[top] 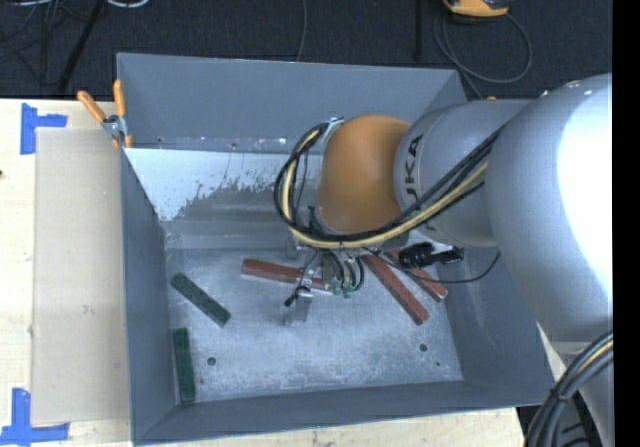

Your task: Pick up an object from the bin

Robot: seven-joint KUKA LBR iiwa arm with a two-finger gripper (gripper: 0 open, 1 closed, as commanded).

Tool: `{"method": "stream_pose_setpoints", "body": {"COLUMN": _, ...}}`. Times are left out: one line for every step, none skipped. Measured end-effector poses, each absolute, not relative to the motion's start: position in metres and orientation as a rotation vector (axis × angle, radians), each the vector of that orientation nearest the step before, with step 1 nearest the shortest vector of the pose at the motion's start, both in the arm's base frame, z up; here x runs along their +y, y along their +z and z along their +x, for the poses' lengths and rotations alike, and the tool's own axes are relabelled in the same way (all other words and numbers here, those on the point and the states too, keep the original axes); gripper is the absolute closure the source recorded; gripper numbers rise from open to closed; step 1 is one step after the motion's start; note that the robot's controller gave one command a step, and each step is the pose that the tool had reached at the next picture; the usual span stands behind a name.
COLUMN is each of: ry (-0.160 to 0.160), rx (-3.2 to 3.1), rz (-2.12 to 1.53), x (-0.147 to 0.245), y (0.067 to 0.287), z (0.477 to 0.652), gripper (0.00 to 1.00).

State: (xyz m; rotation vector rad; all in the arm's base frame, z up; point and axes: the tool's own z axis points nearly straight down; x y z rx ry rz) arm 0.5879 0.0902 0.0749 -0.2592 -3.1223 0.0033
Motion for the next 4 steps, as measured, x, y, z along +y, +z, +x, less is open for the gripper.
{"method": "stream_pose_setpoints", "body": {"ry": -0.001, "rx": -3.131, "rz": 0.249, "x": 0.135, "y": 0.119, "z": 0.557, "gripper": 0.00}}
{"method": "stream_pose_setpoints", "body": {"ry": 0.002, "rx": -3.135, "rz": -0.182, "x": 0.097, "y": 0.068, "z": 0.594, "gripper": 0.00}}
{"method": "stream_pose_setpoints", "body": {"ry": -0.001, "rx": -3.137, "rz": -0.183, "x": 0.097, "y": 0.070, "z": 0.595, "gripper": 1.00}}
{"method": "stream_pose_setpoints", "body": {"ry": -0.004, "rx": -3.144, "rz": -0.207, "x": 0.082, "y": 0.249, "z": 0.597, "gripper": 1.00}}
